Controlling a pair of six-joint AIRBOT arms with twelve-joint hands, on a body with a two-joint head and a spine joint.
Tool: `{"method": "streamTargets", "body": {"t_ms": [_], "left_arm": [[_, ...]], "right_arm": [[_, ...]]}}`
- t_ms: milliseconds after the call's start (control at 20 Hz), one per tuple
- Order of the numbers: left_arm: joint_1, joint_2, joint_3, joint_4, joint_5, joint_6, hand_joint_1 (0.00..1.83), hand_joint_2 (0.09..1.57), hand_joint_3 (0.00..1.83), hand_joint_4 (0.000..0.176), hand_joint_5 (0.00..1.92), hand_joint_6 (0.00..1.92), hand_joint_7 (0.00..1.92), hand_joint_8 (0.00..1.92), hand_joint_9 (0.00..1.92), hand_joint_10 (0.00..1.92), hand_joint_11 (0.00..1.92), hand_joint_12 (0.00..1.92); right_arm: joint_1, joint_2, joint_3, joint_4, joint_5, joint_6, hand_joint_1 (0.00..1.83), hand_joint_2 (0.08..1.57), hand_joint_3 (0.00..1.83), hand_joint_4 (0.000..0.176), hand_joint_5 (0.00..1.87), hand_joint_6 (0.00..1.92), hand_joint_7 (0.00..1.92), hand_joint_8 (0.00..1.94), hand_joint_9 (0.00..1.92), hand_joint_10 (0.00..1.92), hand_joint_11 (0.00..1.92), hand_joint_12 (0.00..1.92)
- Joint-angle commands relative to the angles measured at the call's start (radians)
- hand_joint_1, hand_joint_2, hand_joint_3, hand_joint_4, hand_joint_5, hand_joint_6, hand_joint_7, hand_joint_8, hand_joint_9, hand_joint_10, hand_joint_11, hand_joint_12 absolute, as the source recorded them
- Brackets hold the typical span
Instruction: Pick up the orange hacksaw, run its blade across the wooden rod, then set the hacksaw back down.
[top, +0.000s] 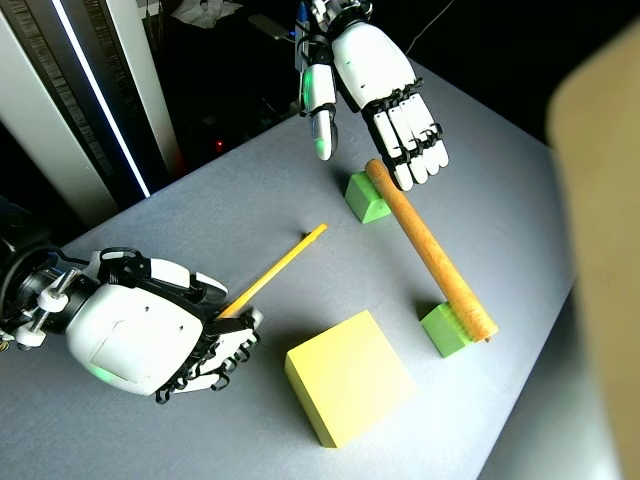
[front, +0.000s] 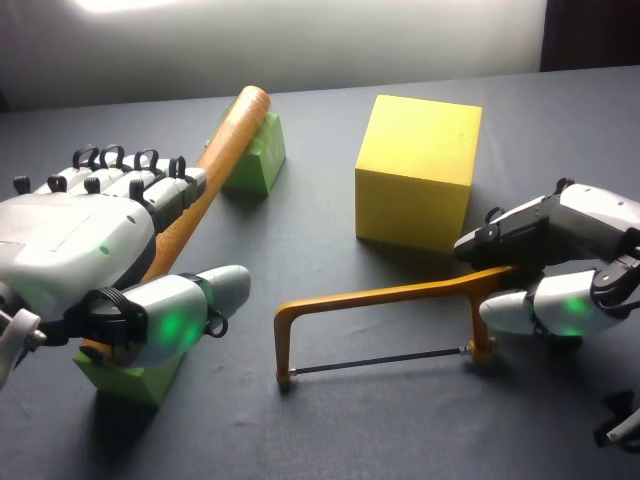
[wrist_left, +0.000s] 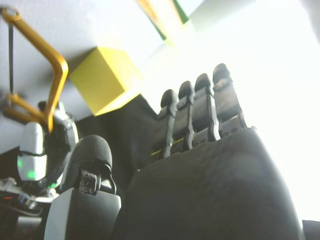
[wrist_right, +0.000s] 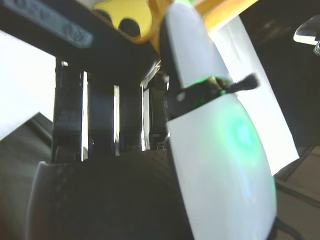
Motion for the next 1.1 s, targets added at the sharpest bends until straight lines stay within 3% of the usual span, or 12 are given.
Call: {"method": "streamTargets", "body": {"t_ms": [0,250,350,450,500,600,650,700,750,800,850,1050], "left_arm": [[-0.015,0.015,0.004,0.065,-0.046,0.006,0.0,1.36,0.0,0.0,0.08,0.0,0.05,0.0,0.0,0.0,0.0,0.0],[-0.016,0.033,0.005,0.065,-0.016,0.008,0.0,1.36,0.0,0.0,0.09,0.0,0.06,0.0,0.01,0.0,0.0,0.0],[-0.016,0.033,0.006,0.065,-0.006,0.01,0.0,1.36,0.0,0.0,0.1,0.0,0.06,0.0,0.02,0.0,0.0,0.0],[-0.016,0.033,0.006,0.065,0.001,0.013,0.0,1.36,0.0,0.0,0.2,0.01,0.19,0.01,0.16,0.02,0.06,0.04],[-0.015,0.033,0.007,0.065,0.002,0.014,0.0,1.38,0.0,0.0,0.29,0.0,0.33,0.01,0.28,0.03,0.11,0.11],[-0.014,0.033,0.007,0.065,0.002,0.014,0.0,1.4,0.0,0.0,0.42,0.02,0.53,0.05,0.47,0.05,0.0,0.67],[-0.013,0.033,0.007,0.065,0.003,0.014,0.07,1.41,0.01,0.0,0.4,0.25,0.34,0.77,0.32,0.7,0.0,1.0],[-0.013,0.033,0.007,0.065,0.003,0.014,0.06,1.4,0.0,0.0,0.2,1.01,0.21,1.33,0.21,1.29,0.0,1.4],[-0.013,0.033,0.007,0.065,0.003,0.014,0.15,1.38,0.0,0.0,0.12,1.74,0.19,1.8,0.22,1.79,0.1,1.82],[-0.014,0.033,0.007,0.065,0.003,0.014,0.3,1.34,0.0,0.0,0.19,1.88,0.23,1.9,0.33,1.9,0.38,1.9],[-0.015,0.033,0.007,0.065,0.003,0.014,0.34,1.34,0.0,0.0,0.25,1.92,0.2,1.92,0.32,1.92,0.48,1.92],[-0.023,0.031,0.002,0.065,0.004,0.014,0.34,1.35,0.0,0.0,0.36,1.92,0.34,1.92,0.42,1.92,0.53,1.92]], "right_arm": [[0.002,0.009,-0.003,-0.027,0.079,0.011,1.19,1.01,0.0,0.0,0.68,0.0,0.71,0.0,0.71,0.0,0.43,0.6],[-0.004,0.039,-0.029,-0.027,0.079,0.012,1.15,0.98,0.0,0.0,0.65,0.0,0.67,0.0,0.68,0.0,0.38,0.63],[-0.006,0.057,-0.043,-0.027,0.079,0.013,1.02,1.01,0.0,0.0,0.66,0.0,0.7,0.0,0.69,0.0,0.34,0.66],[-0.012,0.081,-0.06,-0.027,0.088,0.013,0.97,1.0,0.0,0.0,0.7,0.02,0.74,0.02,0.72,0.02,0.38,0.69],[-0.017,0.097,-0.069,-0.027,0.095,0.013,0.91,1.02,0.0,0.0,0.72,0.01,0.78,0.02,0.76,0.02,0.39,0.72],[-0.018,0.115,-0.076,-0.028,0.101,0.013,0.77,1.05,0.0,0.0,0.75,0.0,0.86,0.02,0.82,0.04,0.38,0.87],[-0.018,0.126,-0.08,-0.028,0.103,0.013,0.68,1.07,0.0,0.0,0.78,0.01,0.9,0.05,0.86,0.09,0.41,1.02],[-0.016,0.137,-0.085,-0.028,0.108,0.013,0.64,1.07,0.0,0.0,0.81,0.05,0.75,0.55,0.65,0.77,0.42,1.19],[-0.015,0.152,-0.092,-0.032,0.116,0.013,0.66,1.07,0.0,0.0,0.57,0.78,0.51,1.28,0.51,1.37,0.43,1.43],[-0.012,0.164,-0.098,-0.041,0.121,0.013,0.61,1.09,0.0,0.0,0.45,1.32,0.44,1.67,0.44,1.7,0.4,1.65],[-0.009,0.18,-0.11,-0.063,0.13,0.013,0.62,1.1,0.0,0.0,0.43,1.64,0.45,1.9,0.48,1.91,0.42,1.89],[-0.006,0.257,-0.167,-0.188,0.212,-0.003,0.68,1.07,0.0,0.0,0.4,1.91,0.43,1.94,0.53,1.92,0.6,1.92]]}}
